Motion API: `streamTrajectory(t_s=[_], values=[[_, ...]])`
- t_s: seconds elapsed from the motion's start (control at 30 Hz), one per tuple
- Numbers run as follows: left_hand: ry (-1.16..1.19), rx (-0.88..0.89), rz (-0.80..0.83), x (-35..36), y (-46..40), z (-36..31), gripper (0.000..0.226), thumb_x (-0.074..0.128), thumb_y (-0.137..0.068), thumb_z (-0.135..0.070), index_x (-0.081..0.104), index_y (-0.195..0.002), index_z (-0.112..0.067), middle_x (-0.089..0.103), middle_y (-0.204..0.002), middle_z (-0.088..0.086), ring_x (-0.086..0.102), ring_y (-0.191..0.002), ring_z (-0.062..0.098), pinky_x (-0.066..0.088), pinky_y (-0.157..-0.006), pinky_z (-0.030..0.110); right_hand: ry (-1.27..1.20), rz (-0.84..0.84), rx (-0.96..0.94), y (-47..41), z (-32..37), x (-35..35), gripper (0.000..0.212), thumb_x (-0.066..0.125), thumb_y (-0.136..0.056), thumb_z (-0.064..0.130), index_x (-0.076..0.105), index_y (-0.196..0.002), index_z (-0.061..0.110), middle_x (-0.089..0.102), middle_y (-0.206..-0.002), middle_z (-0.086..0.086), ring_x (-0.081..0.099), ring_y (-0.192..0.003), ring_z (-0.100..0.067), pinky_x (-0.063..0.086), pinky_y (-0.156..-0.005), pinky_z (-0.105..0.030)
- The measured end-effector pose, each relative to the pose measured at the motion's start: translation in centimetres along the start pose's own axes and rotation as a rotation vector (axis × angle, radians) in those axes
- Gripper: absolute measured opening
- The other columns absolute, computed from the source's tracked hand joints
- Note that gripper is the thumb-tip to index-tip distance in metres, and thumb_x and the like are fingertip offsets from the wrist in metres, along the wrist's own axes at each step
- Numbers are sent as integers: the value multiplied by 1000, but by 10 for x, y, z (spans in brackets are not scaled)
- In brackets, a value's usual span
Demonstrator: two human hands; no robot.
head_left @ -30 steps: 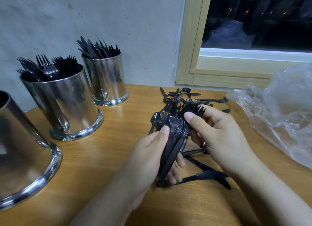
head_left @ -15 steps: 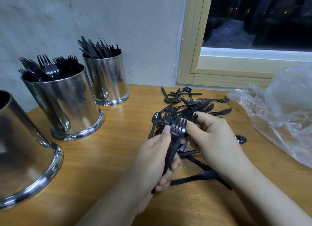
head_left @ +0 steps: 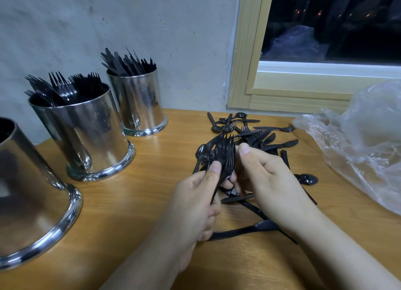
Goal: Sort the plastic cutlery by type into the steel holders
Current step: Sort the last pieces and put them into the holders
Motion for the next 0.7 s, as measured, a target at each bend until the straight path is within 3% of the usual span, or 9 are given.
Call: streamTrajectory(t_s=[0.07,0.13,0.2,0.27,0.37,0.47,0.6,0.7], values=[[-9,12,-36,0,-1,1,53,52,-82,-69,68,-78,-20,35,-52,-3,23,-39,10,18,-40,22,23,-39,-1,0,2,3,44,42,-100,51,62,-75,20,60,-61,1,54,-57,-12,48,-61,-33],[-35,42,-70,-1,0,1,49,53,-82,-69,67,-74,-23,36,-52,-2,25,-39,10,19,-39,21,-4,-99,12,0,3,5,24,59,-85,55,66,-87,33,59,-60,2,53,-55,-6,47,-58,-23],[-64,88,-101,-1,0,1,45,53,-80,-71,65,-70,-28,37,-53,-1,26,-40,11,22,-39,22,32,-128,40,1,2,5,36,70,-73,59,66,-101,37,63,-67,-1,58,-60,-10,50,-62,-23],[-103,122,-123,-2,0,2,42,54,-85,-68,65,-71,-30,39,-54,-2,29,-42,11,23,-42,26,69,-173,19,1,3,7,22,76,-78,48,64,-95,41,65,-70,0,61,-65,-12,50,-65,-22],[-117,128,-128,-3,-1,3,41,51,-97,-57,66,-76,-25,41,-55,0,31,-42,12,25,-41,25,101,-204,-23,2,3,10,10,71,-89,35,65,-82,40,63,-67,1,60,-64,-15,47,-61,-22],[-104,119,-106,-3,0,2,42,51,-97,-56,66,-75,-24,45,-55,2,33,-39,13,26,-38,22,177,-200,-46,2,-1,8,12,63,-94,28,73,-87,28,63,-66,0,57,-61,-18,46,-56,-29],[-125,119,-104,-4,1,3,43,49,-100,-56,63,-78,-22,57,-58,3,41,-39,15,30,-38,24,162,-251,-67,1,-1,5,16,62,-96,26,74,-90,35,63,-62,14,57,-59,-6,41,-55,-14],[-124,117,-80,-4,1,1,43,47,-101,-55,65,-88,-18,63,-60,6,45,-38,17,33,-38,25,126,-274,-99,1,1,3,13,64,-96,26,73,-96,35,62,-65,5,56,-58,-9,42,-56,-14]])
Point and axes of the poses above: each hand's wrist, its own y-axis away from the middle knuckle, its own x-axis out of the palm, z = x × y, the point moved 1 cm from there along -y, towards the middle knuckle
